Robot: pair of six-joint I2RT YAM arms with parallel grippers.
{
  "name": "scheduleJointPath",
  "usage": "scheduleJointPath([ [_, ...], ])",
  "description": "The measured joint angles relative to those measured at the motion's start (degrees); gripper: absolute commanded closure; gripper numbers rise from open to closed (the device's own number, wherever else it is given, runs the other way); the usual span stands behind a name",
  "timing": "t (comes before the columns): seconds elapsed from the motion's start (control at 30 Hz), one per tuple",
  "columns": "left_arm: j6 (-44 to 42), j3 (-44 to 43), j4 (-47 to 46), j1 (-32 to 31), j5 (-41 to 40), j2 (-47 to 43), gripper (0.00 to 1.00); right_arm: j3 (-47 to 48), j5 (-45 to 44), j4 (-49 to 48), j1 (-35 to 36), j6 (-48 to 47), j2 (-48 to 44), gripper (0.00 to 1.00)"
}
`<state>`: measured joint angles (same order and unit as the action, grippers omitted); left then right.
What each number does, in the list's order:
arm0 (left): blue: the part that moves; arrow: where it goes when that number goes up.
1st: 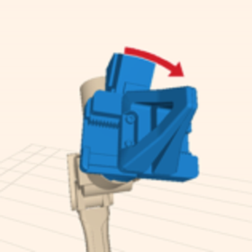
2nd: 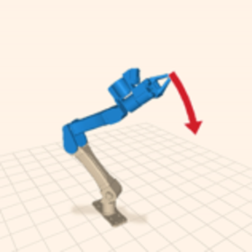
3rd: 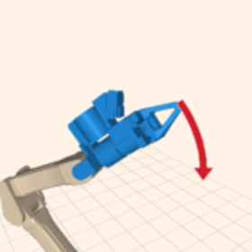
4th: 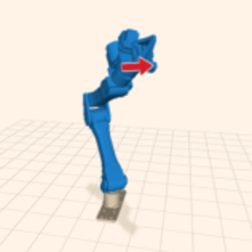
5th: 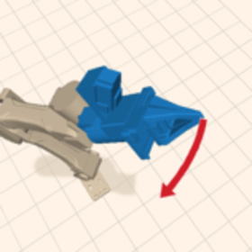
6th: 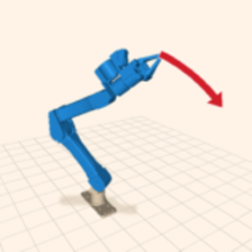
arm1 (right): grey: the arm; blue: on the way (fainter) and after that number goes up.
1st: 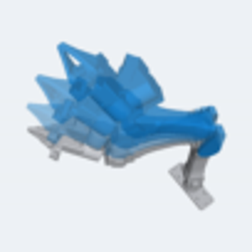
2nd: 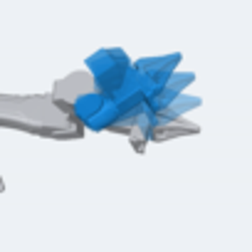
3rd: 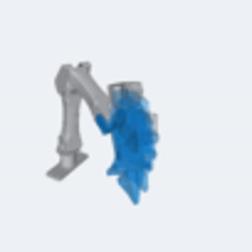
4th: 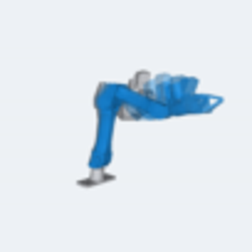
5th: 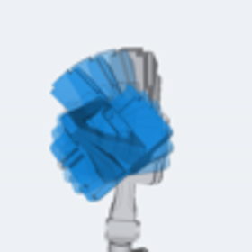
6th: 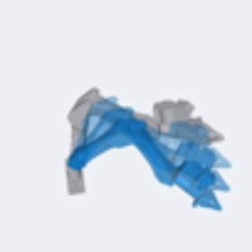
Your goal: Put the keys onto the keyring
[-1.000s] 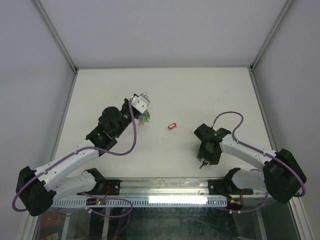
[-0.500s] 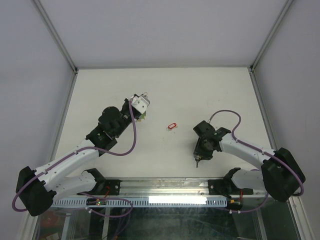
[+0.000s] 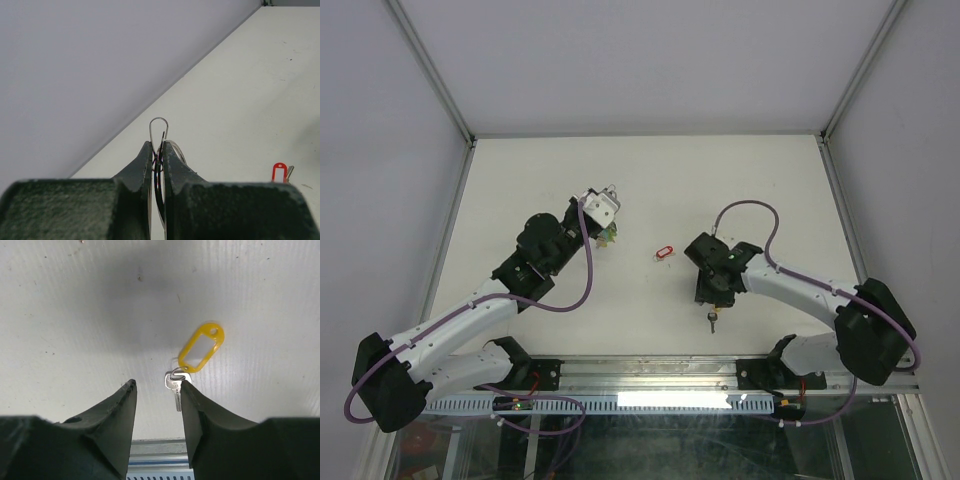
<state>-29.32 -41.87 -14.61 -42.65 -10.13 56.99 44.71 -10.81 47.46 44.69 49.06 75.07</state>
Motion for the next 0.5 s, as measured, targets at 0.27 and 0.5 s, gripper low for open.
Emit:
scheduleJointPath([
  [0.27, 0.00, 0.00, 0.00, 0.00, 0.04, 0.00, 1.00, 2.64, -2.73, 4.24, 2.45, -0.11, 6.45, 0.61],
  [0.5, 0.00, 0.00, 0.00, 0.00, 0.20, 0.00, 1.00, 2.64, -3.74, 5.73, 2.71, -0.11, 7.63, 0.61],
])
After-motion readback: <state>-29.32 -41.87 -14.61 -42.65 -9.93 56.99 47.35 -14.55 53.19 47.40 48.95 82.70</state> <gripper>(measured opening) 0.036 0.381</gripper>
